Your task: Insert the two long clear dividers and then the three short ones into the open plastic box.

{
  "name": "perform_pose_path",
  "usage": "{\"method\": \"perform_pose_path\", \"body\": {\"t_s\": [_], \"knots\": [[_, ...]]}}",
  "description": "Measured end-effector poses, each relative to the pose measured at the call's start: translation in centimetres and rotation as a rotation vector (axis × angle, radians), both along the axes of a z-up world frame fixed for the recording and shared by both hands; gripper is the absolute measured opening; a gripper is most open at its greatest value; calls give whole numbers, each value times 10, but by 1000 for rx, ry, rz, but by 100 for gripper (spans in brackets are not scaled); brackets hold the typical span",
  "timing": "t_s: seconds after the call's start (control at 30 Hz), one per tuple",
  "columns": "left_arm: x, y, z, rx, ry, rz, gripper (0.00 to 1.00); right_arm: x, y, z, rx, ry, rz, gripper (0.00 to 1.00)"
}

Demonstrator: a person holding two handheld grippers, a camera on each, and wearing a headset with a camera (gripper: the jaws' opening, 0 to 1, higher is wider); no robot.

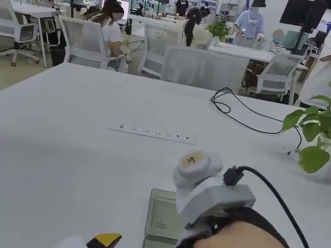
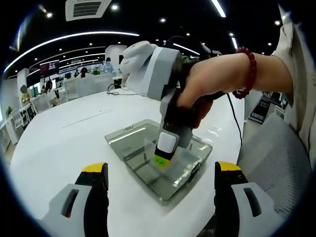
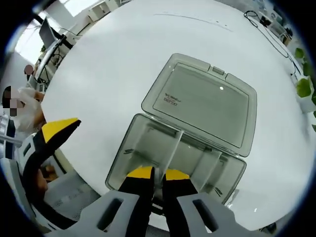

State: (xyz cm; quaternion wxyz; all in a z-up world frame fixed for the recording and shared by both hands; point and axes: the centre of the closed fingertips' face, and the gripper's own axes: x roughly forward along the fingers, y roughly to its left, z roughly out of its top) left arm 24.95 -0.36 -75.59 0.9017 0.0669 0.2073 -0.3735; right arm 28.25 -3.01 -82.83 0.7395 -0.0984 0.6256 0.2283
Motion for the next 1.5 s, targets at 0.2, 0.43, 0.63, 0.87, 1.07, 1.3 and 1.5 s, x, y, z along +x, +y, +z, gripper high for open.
{"method": "perform_pose_path", "body": {"t_s": [0.2, 0.43, 0.63, 0.87, 1.07, 1.3, 1.5], "knots": [[0, 0, 0, 3, -1, 1, 90, 1, 0, -8, -18, -19, -21, 7], [-1, 2, -1, 7, -1, 5, 90, 0, 0, -16, -18, -23, -37, 7], [-1, 4, -1, 10, -2, 11, 90, -1, 0, -17, 1, -28, -16, 9], [3, 8, 2, -16, 0, 34, 90, 1, 2, -15, 91, -18, -30, 12], [3, 8, 2, -13, -5, 38, 91, 2, 6, -9, 152, -46, 25, 16], [5, 3, 14, -71, -35, 40, 97, 4, 13, 10, 270, -78, 135, 25], [4, 0, 16, -86, -39, 39, 99, 2, 10, 23, 278, -147, 307, 34]]}}
